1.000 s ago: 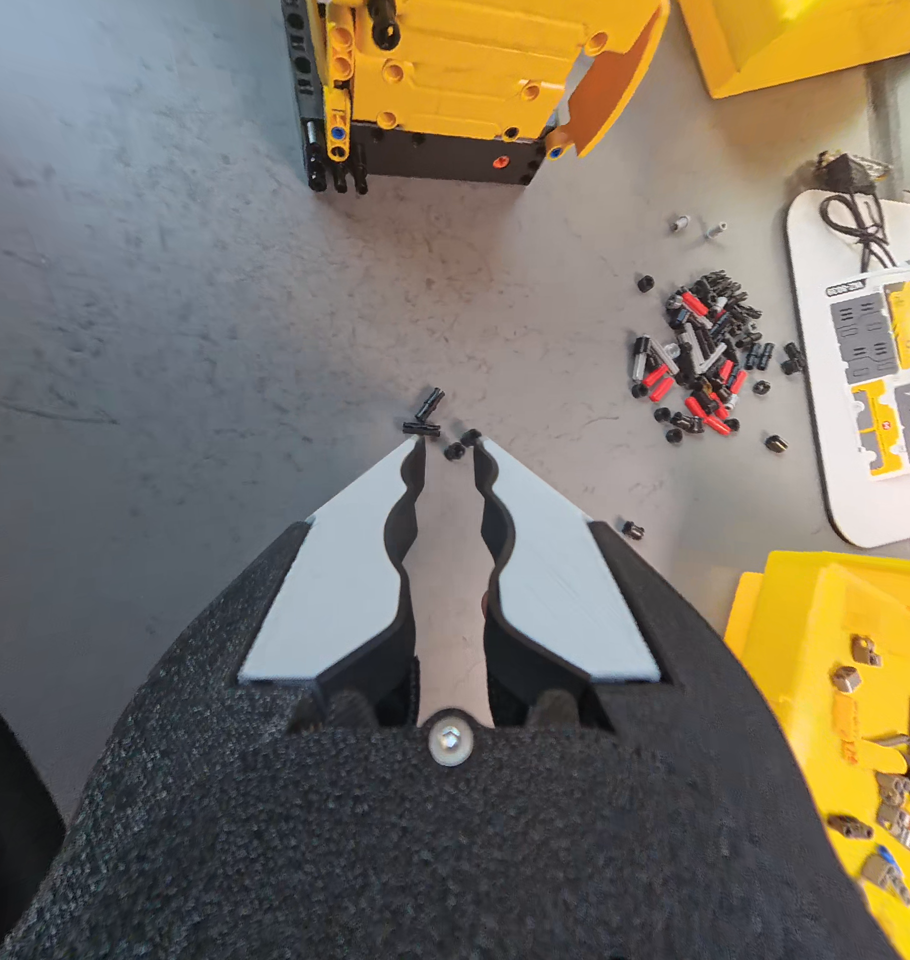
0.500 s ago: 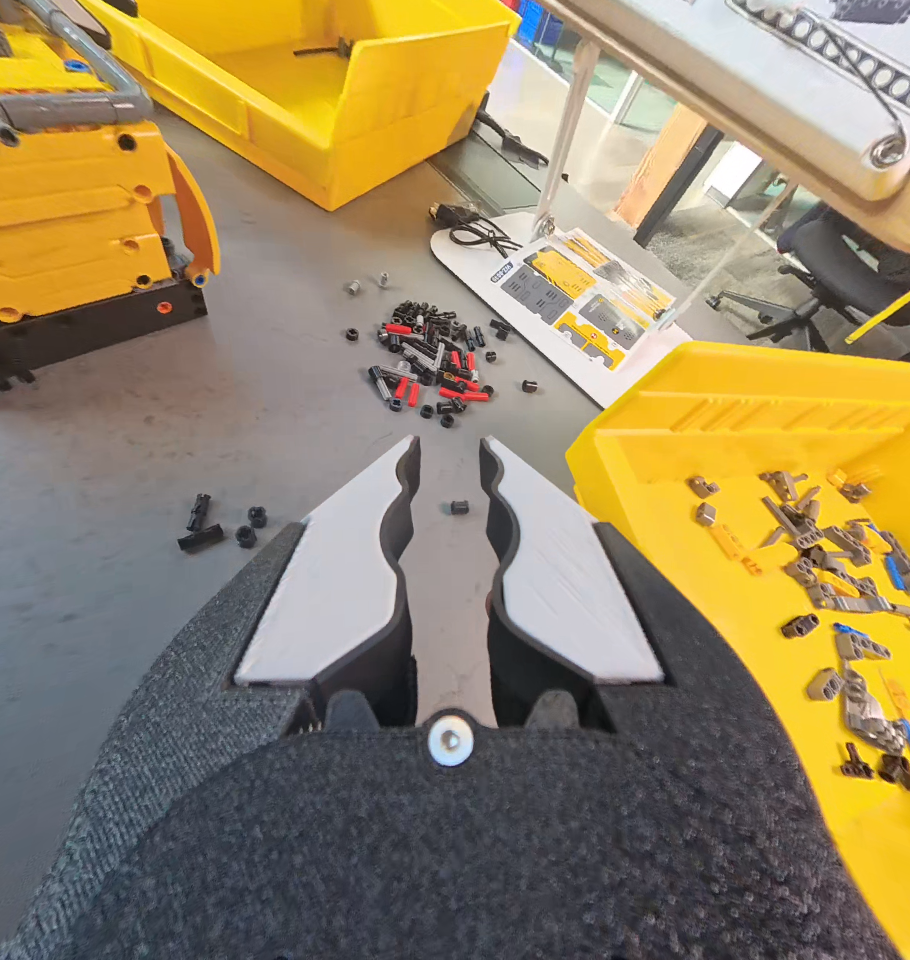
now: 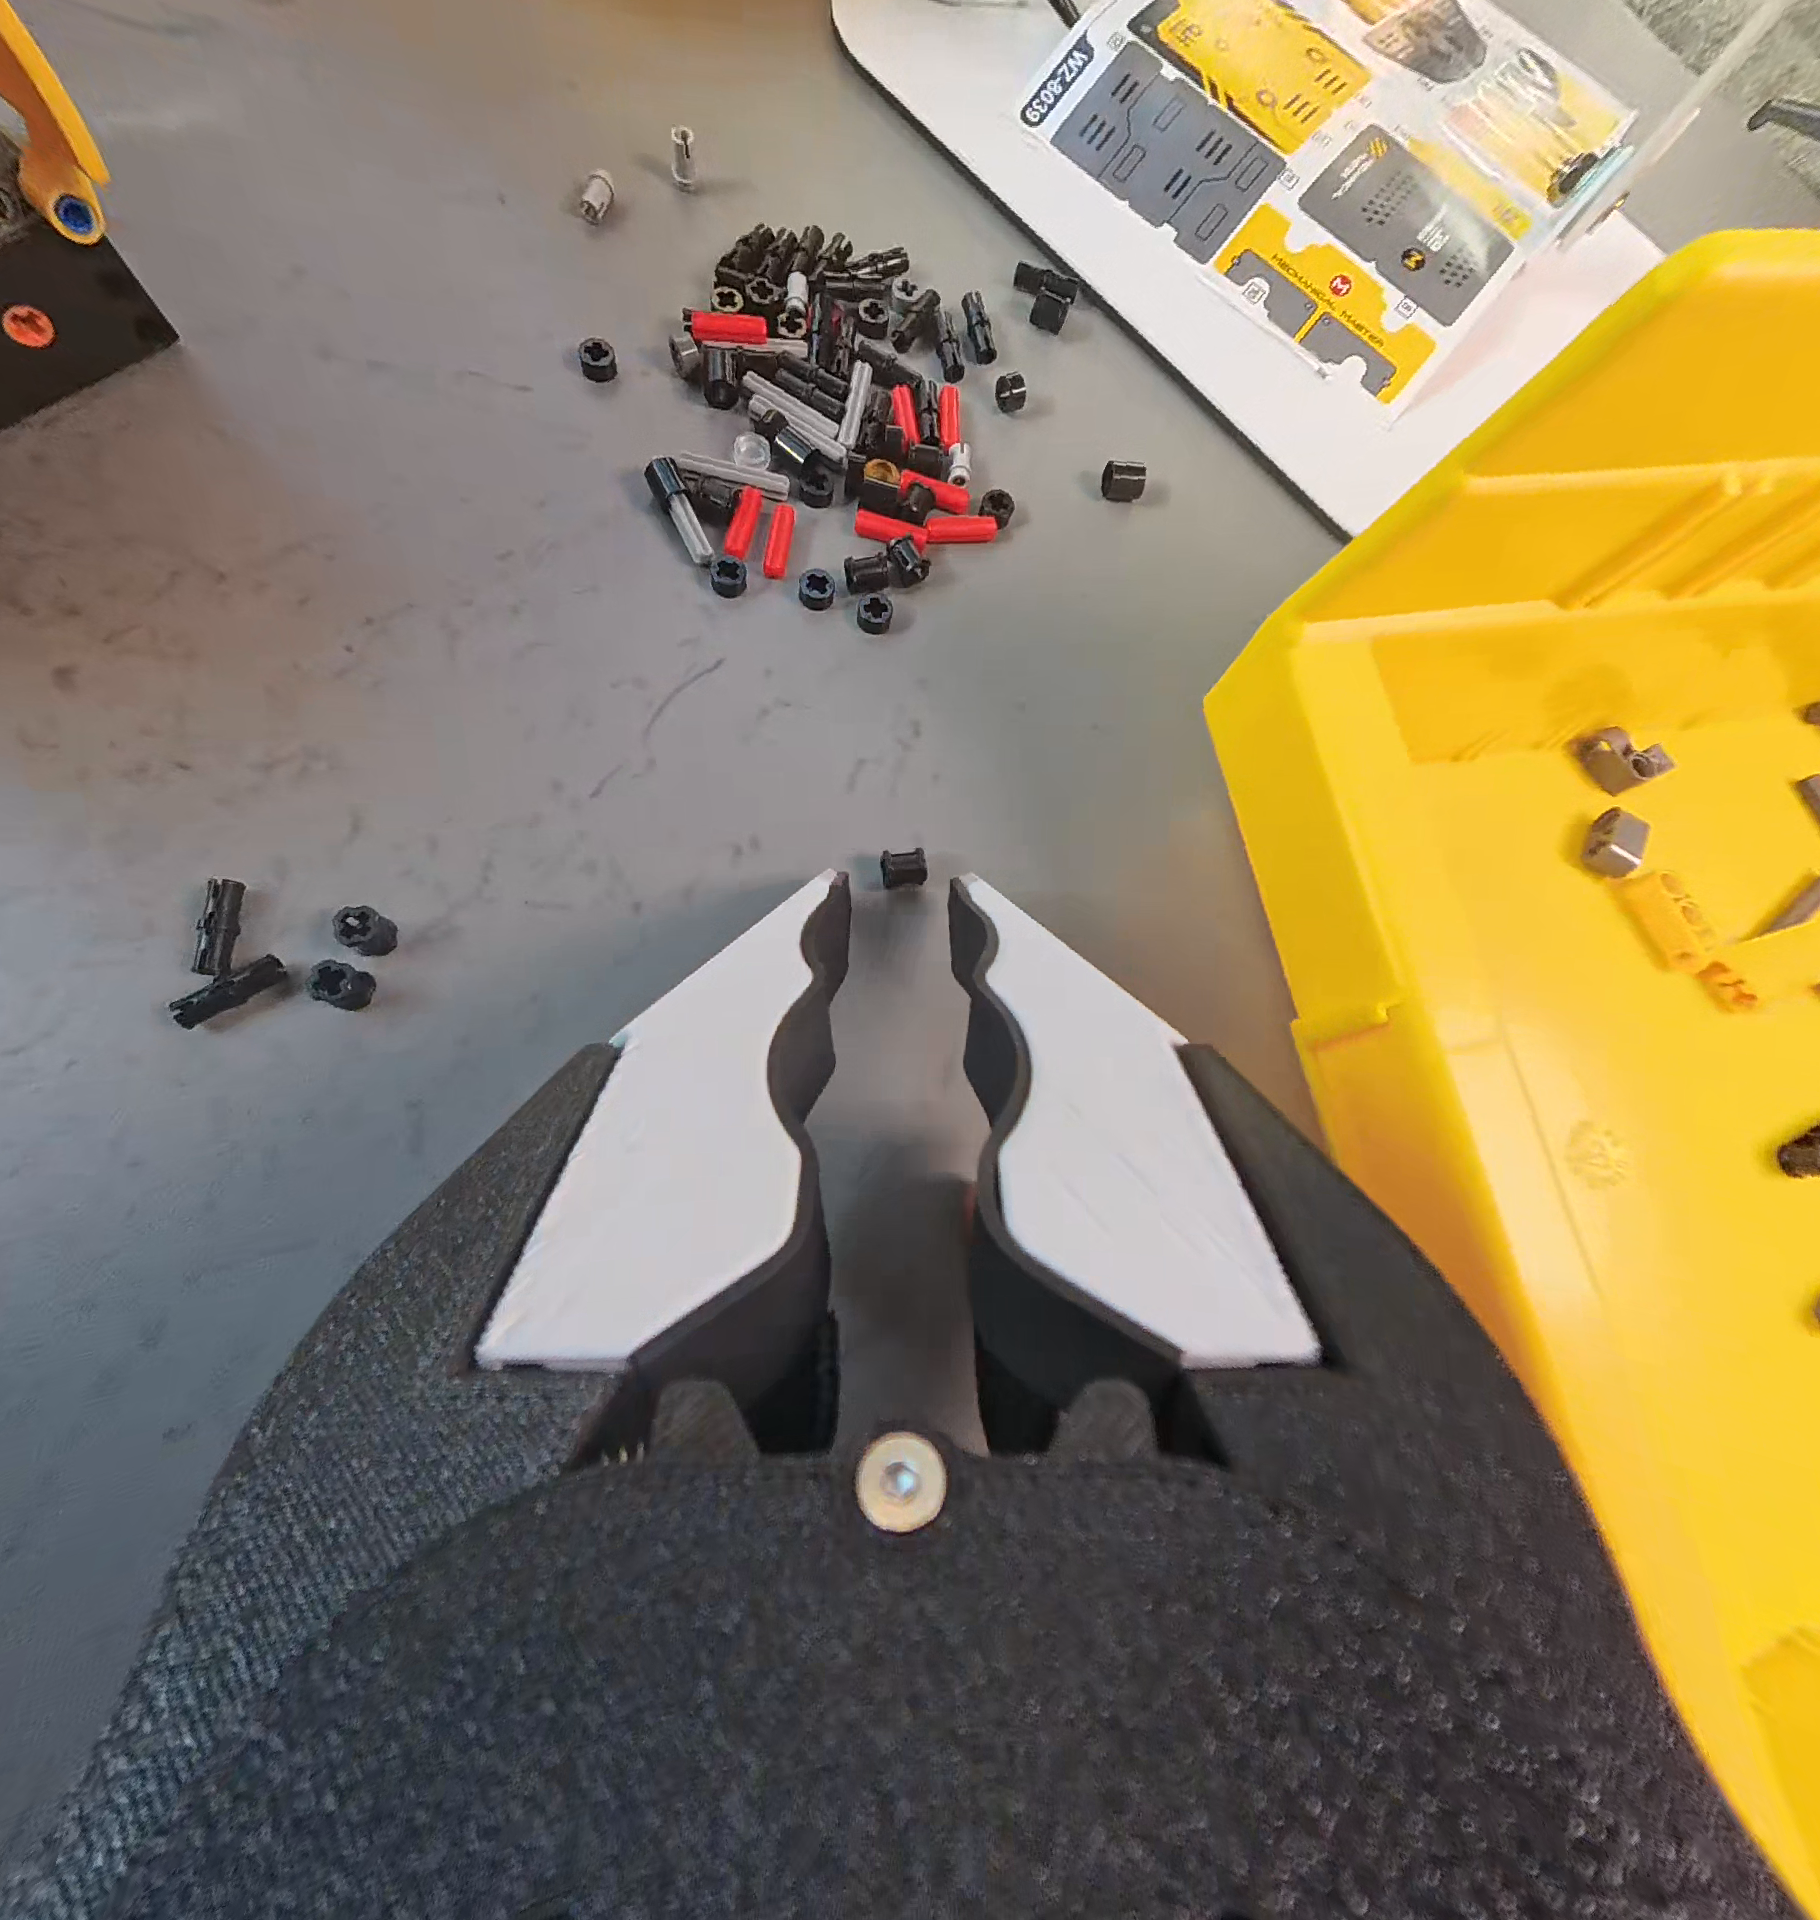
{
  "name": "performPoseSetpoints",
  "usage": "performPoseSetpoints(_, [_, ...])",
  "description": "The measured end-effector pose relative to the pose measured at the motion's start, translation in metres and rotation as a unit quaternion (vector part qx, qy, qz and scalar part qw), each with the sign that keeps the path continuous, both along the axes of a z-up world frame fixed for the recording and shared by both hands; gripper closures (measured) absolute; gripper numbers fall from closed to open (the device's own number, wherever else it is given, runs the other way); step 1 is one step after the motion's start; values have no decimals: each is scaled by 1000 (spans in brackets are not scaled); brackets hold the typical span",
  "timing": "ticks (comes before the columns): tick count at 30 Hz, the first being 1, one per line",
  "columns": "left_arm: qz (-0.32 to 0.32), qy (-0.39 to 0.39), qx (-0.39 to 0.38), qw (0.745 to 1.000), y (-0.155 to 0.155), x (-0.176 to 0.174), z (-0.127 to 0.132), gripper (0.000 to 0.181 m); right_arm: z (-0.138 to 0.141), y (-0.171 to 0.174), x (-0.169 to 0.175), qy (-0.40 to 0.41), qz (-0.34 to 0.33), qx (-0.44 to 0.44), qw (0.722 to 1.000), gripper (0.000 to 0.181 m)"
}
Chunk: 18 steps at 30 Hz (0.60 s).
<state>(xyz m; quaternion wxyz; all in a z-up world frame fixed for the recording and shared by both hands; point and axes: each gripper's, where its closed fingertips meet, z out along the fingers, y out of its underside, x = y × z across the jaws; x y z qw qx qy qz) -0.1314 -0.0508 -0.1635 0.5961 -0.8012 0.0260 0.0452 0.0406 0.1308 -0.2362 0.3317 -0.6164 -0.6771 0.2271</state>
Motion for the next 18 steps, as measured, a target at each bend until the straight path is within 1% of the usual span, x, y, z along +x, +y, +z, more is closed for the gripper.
performPoseSetpoints(4, [-2, -1, -2, 1000, 0, 0, -1, 153, -2, -1, -3, -19, 13, 3, 1000, 164])
performPoseSetpoints(7, [-3, 0, -2, 1000, 0, 1, -1, 153, -3, -1, -6, -26, 18, 5, 999, 173])
performPoseSetpoints(9, [-4, -1, -1, 1000, 0, 1, 0, 153, -3, -2, -11, -28, 29, 9, 999, 174])
performPoseSetpoints(12, [-6, -1, 0, 1000, 1, 3, 0, 154, 3, -19, -40, 5, 75, 14, 997, 174])
performPoseSetpoints(15, [-4, 2, -6, 1000, 1, 2, -3, 153, 10, -28, -72, 41, 102, 48, 993, 174])
performPoseSetpoints(17, [0, 2, -5, 1000, 1, 0, -3, 153, 13, -29, -84, 53, 104, 65, 991, 163])
performPoseSetpoints(18, [2, 3, -5, 1000, 0, -1, -3, 153, 16, -28, -86, 65, 99, 71, 990, 161])
